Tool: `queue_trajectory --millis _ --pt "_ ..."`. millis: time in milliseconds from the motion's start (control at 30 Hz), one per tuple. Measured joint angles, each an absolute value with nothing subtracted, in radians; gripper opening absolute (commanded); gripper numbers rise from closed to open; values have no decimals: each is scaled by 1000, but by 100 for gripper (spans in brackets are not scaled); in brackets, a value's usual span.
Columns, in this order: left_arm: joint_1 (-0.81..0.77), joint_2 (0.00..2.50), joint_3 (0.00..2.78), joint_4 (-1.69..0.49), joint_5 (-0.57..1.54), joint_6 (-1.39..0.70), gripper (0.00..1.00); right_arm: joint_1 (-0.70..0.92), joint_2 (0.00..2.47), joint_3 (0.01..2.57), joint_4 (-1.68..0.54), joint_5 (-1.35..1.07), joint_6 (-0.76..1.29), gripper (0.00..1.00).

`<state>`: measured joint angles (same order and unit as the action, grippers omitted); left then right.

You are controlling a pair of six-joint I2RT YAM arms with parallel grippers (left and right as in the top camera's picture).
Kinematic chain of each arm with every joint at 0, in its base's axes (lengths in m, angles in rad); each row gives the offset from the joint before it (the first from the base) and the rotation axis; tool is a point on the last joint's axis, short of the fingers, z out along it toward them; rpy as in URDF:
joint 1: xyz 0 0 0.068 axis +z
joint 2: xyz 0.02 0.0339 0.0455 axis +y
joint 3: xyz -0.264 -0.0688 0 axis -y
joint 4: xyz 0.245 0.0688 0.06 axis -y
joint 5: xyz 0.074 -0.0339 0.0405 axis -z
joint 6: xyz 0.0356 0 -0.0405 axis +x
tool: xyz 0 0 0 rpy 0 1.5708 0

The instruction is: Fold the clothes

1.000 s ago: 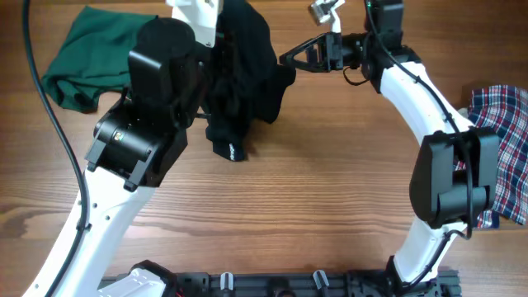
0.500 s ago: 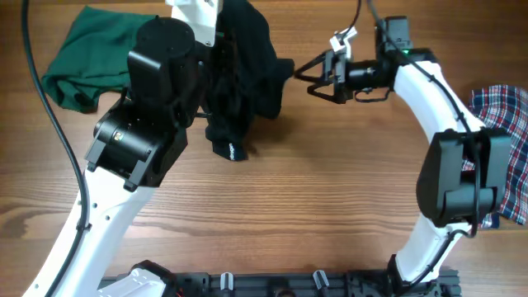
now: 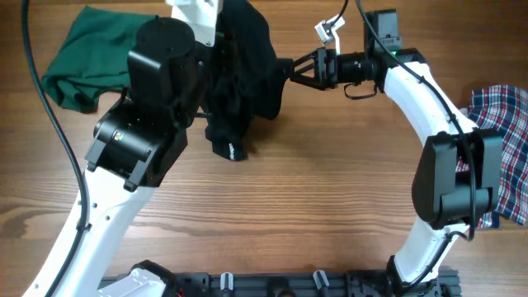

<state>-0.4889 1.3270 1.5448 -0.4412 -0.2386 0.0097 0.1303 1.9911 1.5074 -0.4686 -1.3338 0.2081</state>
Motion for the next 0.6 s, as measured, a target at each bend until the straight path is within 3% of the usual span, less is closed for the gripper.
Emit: queue_trajectory --millis 133,333,367,467,600 --pt "-489 1327 1545 -441 -239 9 4 145 1991 1507 -455 -1385 220 96" --pt "-489 1327 1545 -441 -239 9 4 206 1991 1507 -286 -1410 326 82" --pt "-489 1327 1545 -442 -238 9 5 215 1990 1507 -258 -1413 357 76" --pt "-489 1327 1545 -442 -239 9 5 224 1989 1507 -199 -1414 418 36" --pt "-489 1327 1545 -442 -239 12 17 224 1989 1507 -190 -1414 459 4"
